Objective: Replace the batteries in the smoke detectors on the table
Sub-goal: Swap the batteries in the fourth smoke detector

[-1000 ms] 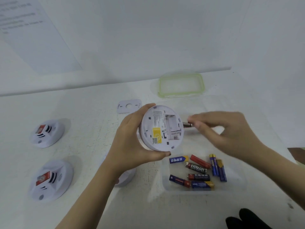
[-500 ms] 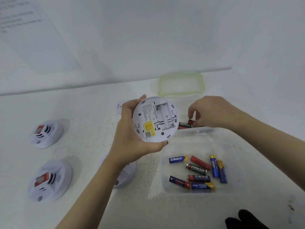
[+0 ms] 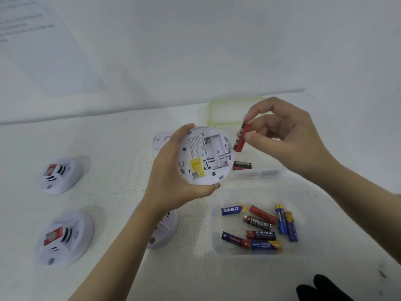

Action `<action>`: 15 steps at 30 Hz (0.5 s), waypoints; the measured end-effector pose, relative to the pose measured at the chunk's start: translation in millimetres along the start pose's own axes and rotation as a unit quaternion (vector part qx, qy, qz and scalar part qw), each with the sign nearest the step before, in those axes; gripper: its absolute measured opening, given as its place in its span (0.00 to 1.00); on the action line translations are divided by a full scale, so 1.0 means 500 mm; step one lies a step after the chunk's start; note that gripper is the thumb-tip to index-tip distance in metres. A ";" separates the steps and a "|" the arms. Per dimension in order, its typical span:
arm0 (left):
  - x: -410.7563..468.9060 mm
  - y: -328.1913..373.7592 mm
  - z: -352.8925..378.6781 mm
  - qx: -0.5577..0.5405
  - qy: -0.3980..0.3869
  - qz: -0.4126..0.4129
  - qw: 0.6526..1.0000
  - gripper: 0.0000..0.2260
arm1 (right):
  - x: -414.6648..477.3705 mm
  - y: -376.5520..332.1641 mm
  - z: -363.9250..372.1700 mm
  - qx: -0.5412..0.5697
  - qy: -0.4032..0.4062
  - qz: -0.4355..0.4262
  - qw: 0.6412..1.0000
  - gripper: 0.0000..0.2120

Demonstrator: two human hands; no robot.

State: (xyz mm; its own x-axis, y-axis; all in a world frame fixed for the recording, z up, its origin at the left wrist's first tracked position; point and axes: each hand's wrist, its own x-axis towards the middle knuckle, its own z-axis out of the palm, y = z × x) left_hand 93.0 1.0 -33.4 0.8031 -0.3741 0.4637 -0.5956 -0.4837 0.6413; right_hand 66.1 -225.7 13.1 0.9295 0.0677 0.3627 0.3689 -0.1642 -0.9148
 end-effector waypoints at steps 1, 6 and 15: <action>0.001 0.001 0.001 0.005 -0.001 0.008 1.000 0.44 | -0.005 -0.004 0.008 -0.023 0.004 -0.020 1.000 0.09; 0.004 0.012 0.004 0.005 -0.011 0.027 1.000 0.45 | -0.010 0.004 0.028 -0.228 -0.005 -0.090 0.969 0.08; -0.001 0.028 0.001 0.025 -0.007 0.055 0.998 0.43 | -0.018 0.014 0.037 -0.208 -0.051 -0.081 0.973 0.11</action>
State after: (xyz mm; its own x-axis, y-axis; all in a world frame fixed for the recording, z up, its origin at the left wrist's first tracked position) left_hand 84.5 -6.1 -25.1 0.7334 -0.4368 0.5209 -0.6798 -0.4781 0.5562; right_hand 60.2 -209.3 0.0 0.8616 0.2205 0.4572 0.4998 -0.5260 -0.6882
